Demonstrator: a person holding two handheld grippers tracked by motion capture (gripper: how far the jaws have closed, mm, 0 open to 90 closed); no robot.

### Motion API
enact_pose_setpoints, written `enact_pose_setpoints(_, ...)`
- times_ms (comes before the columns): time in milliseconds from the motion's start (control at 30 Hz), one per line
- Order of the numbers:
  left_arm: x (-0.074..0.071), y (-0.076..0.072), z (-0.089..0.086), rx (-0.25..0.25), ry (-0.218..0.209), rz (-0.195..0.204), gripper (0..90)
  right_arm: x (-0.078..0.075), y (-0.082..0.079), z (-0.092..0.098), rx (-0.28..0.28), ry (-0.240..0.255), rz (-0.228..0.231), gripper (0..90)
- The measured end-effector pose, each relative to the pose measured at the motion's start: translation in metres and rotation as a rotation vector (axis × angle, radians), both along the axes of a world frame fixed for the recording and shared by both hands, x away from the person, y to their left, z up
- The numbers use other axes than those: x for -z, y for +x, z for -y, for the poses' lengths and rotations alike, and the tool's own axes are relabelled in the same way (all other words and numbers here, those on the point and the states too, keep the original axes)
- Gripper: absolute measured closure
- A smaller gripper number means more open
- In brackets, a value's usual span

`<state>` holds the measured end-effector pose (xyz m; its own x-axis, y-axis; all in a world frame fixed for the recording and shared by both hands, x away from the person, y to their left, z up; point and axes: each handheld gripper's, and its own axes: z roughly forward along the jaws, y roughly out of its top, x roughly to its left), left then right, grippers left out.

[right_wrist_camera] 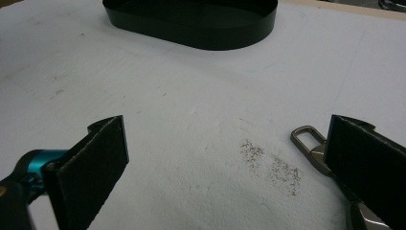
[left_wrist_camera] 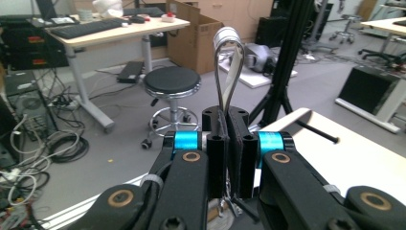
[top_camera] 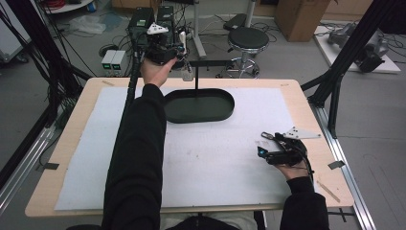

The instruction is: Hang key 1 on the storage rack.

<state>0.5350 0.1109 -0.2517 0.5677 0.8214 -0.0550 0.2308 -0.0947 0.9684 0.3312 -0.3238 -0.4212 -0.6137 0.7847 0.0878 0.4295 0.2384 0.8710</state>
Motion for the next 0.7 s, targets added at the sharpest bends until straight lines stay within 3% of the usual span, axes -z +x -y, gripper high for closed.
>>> enact_pose_setpoints(67,0.001,0.003,-0.003,-0.002,-0.032,-0.01,86.7,0.0,0.0,0.0,0.0,0.001,-0.001,0.8)
enact_pose_setpoints(133,0.003,0.005,-0.005,0.003,-0.073,-0.044,85.5,0.0,0.0,0.0,0.0,0.002,-0.001,0.8)
enact_pose_setpoints(200,0.005,0.006,-0.009,0.032,-0.128,-0.076,73.6,0.0,0.001,0.0,-0.001,0.0,0.003,0.8)
enact_pose_setpoints(267,0.004,0.006,-0.013,0.053,-0.173,-0.102,54.7,0.0,0.0,0.0,0.0,0.003,-0.002,0.8)
enact_pose_setpoints(300,0.002,0.005,-0.014,0.051,-0.165,-0.107,42.8,0.0,0.0,0.0,-0.001,0.004,-0.003,0.8)
enact_pose_setpoints(367,0.001,0.003,-0.015,0.06,-0.118,-0.116,29.5,-0.001,0.0,0.001,-0.001,0.005,0.002,0.8)
enact_pose_setpoints(433,0.0,-0.001,-0.015,0.083,-0.043,-0.139,16.2,-0.001,-0.001,0.001,-0.001,0.004,0.005,0.8)
enact_pose_setpoints(600,-0.001,-0.011,-0.018,0.163,-0.041,-0.159,7.3,-0.001,-0.001,0.001,0.001,0.008,-0.002,0.8)
enact_pose_setpoints(700,0.001,-0.016,-0.019,0.184,-0.036,-0.166,6.2,-0.001,-0.001,0.001,0.001,0.006,0.0,0.8)
